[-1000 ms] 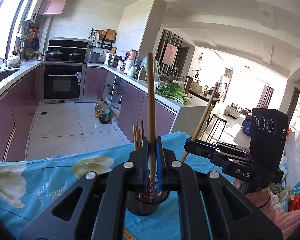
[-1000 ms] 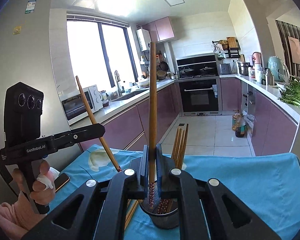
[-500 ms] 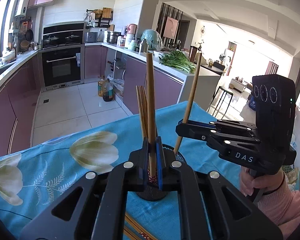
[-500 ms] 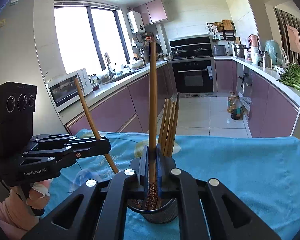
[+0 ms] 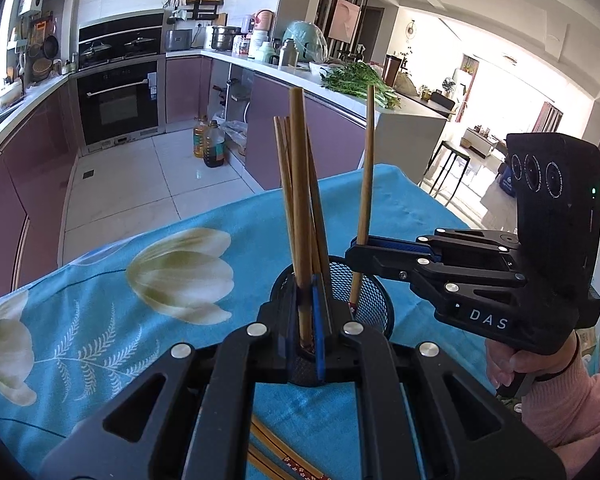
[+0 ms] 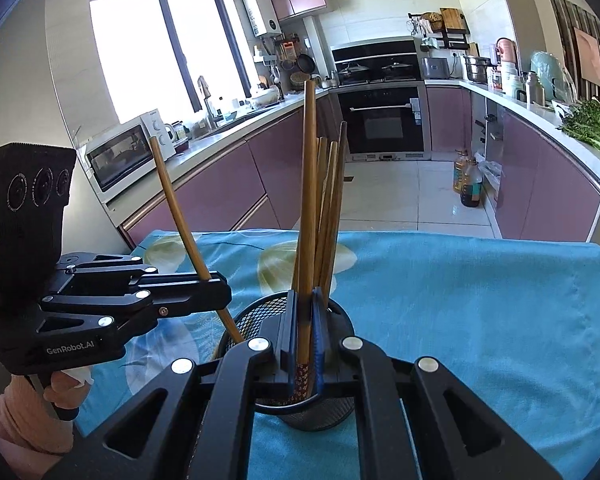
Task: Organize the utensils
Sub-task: 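Open both tools to release the chopsticks and pull back from the holder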
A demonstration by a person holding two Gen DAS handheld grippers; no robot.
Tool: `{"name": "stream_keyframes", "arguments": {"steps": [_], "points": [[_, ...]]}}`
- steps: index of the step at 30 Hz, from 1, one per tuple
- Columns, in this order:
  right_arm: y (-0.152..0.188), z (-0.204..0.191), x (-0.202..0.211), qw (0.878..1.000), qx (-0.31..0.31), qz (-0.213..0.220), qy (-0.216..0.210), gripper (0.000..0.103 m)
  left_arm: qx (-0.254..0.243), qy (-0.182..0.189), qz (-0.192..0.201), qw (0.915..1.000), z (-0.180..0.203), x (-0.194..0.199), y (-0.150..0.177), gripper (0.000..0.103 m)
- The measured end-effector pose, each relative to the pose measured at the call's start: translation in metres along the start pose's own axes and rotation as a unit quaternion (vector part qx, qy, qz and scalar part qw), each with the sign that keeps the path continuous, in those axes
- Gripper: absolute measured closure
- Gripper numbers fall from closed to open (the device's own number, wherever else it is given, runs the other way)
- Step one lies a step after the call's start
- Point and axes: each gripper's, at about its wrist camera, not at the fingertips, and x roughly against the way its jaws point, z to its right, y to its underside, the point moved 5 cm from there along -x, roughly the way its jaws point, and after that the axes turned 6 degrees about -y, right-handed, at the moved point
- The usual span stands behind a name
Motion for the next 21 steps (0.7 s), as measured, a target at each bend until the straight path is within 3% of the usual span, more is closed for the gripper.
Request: {"name": "stream_keyframes", "arguments": {"steps": [13,18,21], "points": [[0.001,0.003,-0.002,1.0,-0.013,0.005,0.003,0.093,0.024,-0.022,0.014,0.9994,-0.009,0.002,0.003,0.091],[0.002,-0.006,0.01,1.0,-0.005,0.019,-0.009,0.083,0.033,-0.043,0.054,0.9971,-0.016,0.028,0.01,0.083],[0.003,-0.019,0.023,0.999,0.015,0.036,-0.025,0.079,0.039,-0.059,0.08,0.9943,-0.021,0.046,0.018,0.071]]}}
